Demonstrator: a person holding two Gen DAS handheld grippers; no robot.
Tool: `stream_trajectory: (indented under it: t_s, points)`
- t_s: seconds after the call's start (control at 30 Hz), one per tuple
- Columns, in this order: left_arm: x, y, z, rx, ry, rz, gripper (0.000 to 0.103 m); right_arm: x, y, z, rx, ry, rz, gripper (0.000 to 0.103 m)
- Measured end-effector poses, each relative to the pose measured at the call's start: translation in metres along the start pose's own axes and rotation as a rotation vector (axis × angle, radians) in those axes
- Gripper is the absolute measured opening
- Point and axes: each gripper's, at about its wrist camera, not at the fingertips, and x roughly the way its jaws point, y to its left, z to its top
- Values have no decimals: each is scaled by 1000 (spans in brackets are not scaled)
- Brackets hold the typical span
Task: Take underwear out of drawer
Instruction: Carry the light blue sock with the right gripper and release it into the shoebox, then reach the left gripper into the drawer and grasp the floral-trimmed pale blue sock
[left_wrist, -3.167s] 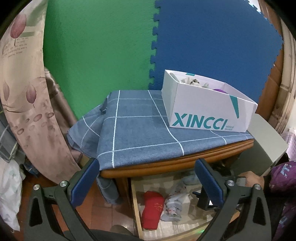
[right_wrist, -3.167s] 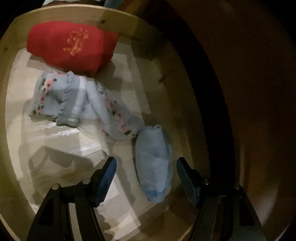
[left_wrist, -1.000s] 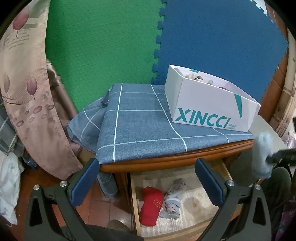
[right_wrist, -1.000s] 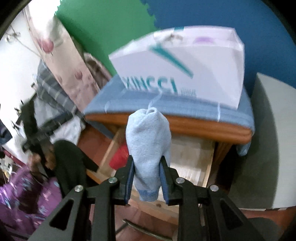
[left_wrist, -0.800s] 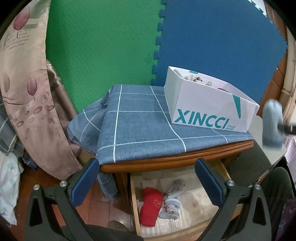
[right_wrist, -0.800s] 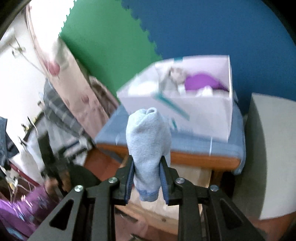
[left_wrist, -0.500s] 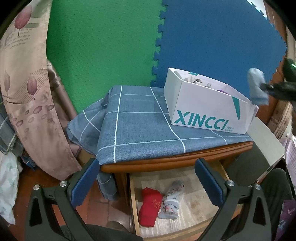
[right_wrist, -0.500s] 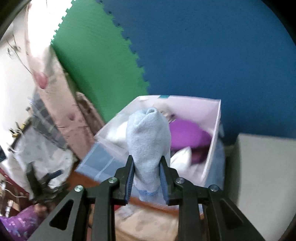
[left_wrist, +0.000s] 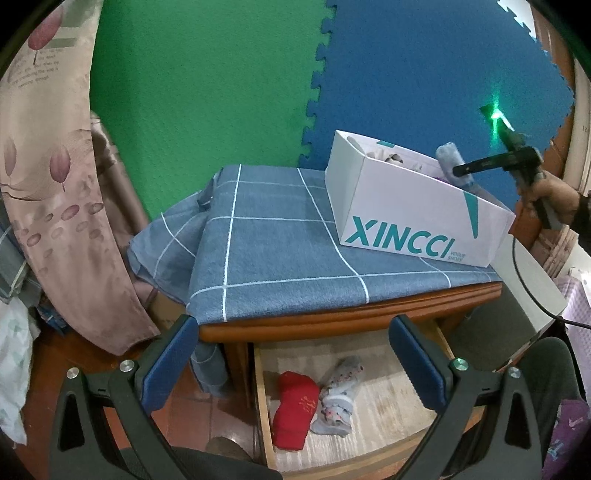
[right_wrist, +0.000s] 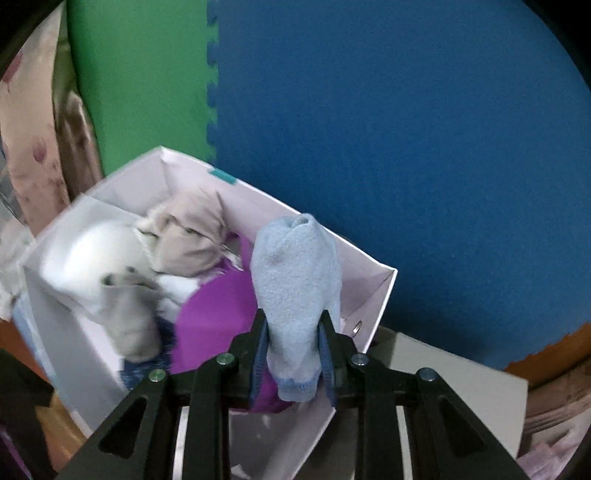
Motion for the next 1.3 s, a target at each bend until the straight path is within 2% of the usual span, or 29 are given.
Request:
stream_trajectory:
  t_s: [0.13,0.33,0.57,0.73,0.93,1.0,1.07,1.17,1.23,1.3]
  points:
    - [1,1,0,-4,6,-9,102,21,4,5,-25,33,-40,25]
    - [1,3,-1,-12,7,-16,102,46,-5,7,19,85,-30,26]
    - [2,5,-1,-22,11,-16,102,51,-7,11,48,97,-7,30]
    - [2,6,-1,-31,14,-15,102,43,-8,11,87,57,7,38]
    - [5,11,-1,-60,26,-18,102,19,-12,-2,118,-27,46,41]
    - [5,12,-1,-64,29,-18,102,4,-12,-8,126,-72,48,41]
    - [6,12,-1,-62,32,-18,102,-19,-14,-19,169,-155,93,41]
    - [5,10,-1,-42,36,-18,102,-70,-14,-59,251,-351,223,45]
    - [5,7,-3,-23,42,-20,102,-90,-9,-92,283,-417,281,50]
    - [10,4,-3,-7,70,-42,102,-101,-3,-130,306,-441,328,50]
